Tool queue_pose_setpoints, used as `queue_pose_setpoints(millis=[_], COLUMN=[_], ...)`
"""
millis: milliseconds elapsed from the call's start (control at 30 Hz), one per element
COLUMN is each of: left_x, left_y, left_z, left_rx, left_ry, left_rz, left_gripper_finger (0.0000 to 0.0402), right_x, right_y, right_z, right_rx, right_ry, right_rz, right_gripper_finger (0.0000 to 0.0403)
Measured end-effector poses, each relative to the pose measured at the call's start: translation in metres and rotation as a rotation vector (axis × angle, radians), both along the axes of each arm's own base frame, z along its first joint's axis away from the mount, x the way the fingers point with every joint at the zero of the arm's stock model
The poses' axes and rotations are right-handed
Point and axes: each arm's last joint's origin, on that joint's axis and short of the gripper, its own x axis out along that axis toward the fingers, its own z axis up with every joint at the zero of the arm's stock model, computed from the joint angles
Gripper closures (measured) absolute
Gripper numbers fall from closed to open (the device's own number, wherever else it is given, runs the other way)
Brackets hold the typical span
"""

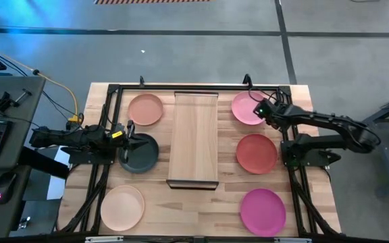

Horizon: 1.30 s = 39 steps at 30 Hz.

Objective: Place and stack plates onto a shelf
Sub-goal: Put the light pink plate on the shelf

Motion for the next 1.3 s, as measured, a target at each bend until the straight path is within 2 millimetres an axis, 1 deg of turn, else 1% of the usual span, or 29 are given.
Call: queue_pose_setpoints(millis=[100, 233, 433, 633, 700, 833, 933, 1000, 1300], left_x=[0.0, 0.0, 0.0, 0.0, 0.0, 0.0, 0.0, 0.0, 0.0], left_y=[0.0, 0.0, 0.0, 0.0, 0.0, 0.0, 0.0, 0.0, 0.0], left_z=[0.0, 0.0, 0.0, 0.0, 0.0, 0.0, 0.0, 0.0, 0.0], left_rx=[0.0, 0.0, 0.0, 0.0, 0.0, 0.0, 0.0, 0.0, 0.0], left_ry=[0.0, 0.0, 0.0, 0.0, 0.0, 0.0, 0.0, -0.001, 0.0], left_rz=[0.0, 0.0, 0.0, -0.001, 0.0, -0.001, 0.0, 0.0, -0.001], left_gripper_finger=[0.0401, 0.0401, 0.0401, 0.0401, 0.0401, 0.0401, 0.0401, 0.0401, 0.0401], right_x=[0.0, 0.003, 0.005, 0.004, 0.004, 0.003, 0.003, 0.004, -0.004], right_y=[-0.003, -0.007, -0.01, -0.01, -0.01, -0.01, -0.01, -0.012, -0.023], right_z=[-0.009, -0.018, -0.023, -0.023, -0.023, -0.02, -0.011, 0.001, 0.075], right_rx=[0.024, 0.045, 0.041, 0.024, 0.013, 0.005, -0.036, -0.092, -0.335], right_ry=[-0.006, -0.032, -0.011, 0.022, 0.026, 0.018, -0.005, -0.032, -0.08], right_rz=[-0.024, -0.065, -0.071, -0.055, -0.055, -0.06, -0.052, -0.045, 0.005], right_gripper_finger=[0.0188, 0.0223, 0.0296, 0.0385, 0.0396, 0.0398, 0.04, 0.0402, 0.0403])
